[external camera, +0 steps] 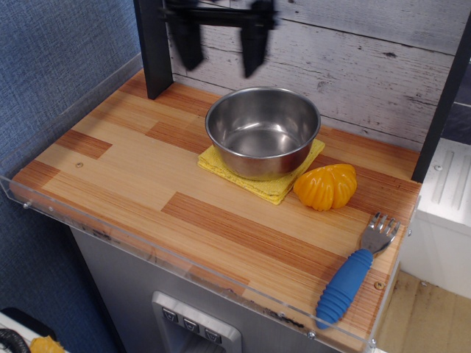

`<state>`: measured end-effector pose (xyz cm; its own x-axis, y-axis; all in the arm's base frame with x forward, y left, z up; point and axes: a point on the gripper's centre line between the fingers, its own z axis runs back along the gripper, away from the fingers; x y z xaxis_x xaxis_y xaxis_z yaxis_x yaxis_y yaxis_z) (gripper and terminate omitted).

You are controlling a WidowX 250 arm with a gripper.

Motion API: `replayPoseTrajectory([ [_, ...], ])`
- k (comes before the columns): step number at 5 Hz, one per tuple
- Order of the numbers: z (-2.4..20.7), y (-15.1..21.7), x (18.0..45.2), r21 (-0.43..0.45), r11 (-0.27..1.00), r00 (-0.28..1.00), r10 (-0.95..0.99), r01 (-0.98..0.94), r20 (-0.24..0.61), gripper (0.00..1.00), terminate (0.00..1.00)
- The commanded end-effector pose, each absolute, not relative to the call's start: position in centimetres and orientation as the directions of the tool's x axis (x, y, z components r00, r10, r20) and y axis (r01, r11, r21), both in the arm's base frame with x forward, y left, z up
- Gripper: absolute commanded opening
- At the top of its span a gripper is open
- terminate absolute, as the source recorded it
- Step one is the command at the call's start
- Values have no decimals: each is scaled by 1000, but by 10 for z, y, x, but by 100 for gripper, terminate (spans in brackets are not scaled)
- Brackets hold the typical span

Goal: Pick up the pot and placed it above on yellow cloth

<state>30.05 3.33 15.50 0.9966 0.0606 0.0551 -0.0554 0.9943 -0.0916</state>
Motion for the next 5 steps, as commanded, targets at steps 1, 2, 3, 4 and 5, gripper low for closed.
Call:
replayPoseTrajectory([
  [1, 138, 43, 262, 85, 996, 998, -18, 13, 53, 100, 0],
  [2, 129, 46, 245, 91, 996, 998, -9, 3, 64, 100, 0],
  [3, 127, 53, 235, 71, 997, 996, 35, -41, 80, 100, 0],
  [4, 121, 57, 237, 27, 999, 996, 42, -44, 79, 100, 0],
  [5, 113, 58, 241, -14, 1000, 998, 7, -7, 65, 100, 0],
])
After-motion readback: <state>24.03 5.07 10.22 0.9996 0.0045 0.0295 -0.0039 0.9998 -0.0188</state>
